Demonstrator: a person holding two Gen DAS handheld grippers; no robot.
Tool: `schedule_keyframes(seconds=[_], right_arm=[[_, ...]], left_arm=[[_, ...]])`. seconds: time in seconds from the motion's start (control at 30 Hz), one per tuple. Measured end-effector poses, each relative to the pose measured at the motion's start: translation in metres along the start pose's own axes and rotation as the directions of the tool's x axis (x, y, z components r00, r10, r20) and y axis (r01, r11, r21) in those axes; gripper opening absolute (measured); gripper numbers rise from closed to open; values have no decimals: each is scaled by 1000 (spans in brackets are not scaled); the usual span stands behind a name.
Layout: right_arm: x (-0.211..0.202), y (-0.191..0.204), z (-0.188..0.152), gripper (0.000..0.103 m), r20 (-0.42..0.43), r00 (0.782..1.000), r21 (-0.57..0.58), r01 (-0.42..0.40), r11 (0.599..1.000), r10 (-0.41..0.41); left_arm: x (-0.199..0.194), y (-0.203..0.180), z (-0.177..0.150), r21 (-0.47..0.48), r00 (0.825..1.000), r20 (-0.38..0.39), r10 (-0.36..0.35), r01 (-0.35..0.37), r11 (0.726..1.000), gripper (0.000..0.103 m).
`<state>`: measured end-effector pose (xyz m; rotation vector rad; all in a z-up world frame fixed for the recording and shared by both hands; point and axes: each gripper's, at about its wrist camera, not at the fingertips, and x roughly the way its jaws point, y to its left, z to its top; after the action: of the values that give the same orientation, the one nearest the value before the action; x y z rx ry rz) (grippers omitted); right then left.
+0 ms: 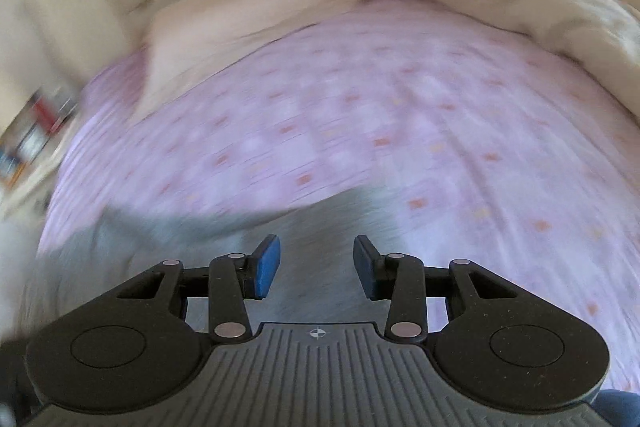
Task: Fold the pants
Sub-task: 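Lower the cuff onto the pants and open the right gripper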
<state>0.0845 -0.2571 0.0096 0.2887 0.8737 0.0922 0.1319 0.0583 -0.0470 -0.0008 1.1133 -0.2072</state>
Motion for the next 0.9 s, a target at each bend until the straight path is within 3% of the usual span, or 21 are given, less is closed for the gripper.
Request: schedule_keyframes(seconds=[0.1,0.17,0.23,0.43,0.6,0.77,0.9], right_arm=[[10,-19,6,39,-18,998,81,65,995,-64],[20,-27,9,28,-52,998,108,43,993,-37],[28,-32,7,27,-65,998,140,15,990,-6],[66,-30,3,26,-169,978,94,142,985,-125],[64,-27,-2,26,-134,983,98,139,985,-125],[27,-26,2,26,-46,997,114,61,992,-57],[17,-19,-10,26,-207,975,81,98,992,-80]], left_arm=[[-3,-3,-6,18,1000,-1,17,-17,1000,79],[-1,3,-5,-22,1000,-9,1,-1,1000,82],[2,7,-4,-47,1000,-14,-3,2,999,85],[2,0,-9,-24,1000,3,25,-25,999,85],[3,1,-10,-25,1000,1,24,-24,999,86],[3,0,-12,-23,1000,8,27,-27,999,87],[1,1,-13,-37,999,6,34,-34,999,87]])
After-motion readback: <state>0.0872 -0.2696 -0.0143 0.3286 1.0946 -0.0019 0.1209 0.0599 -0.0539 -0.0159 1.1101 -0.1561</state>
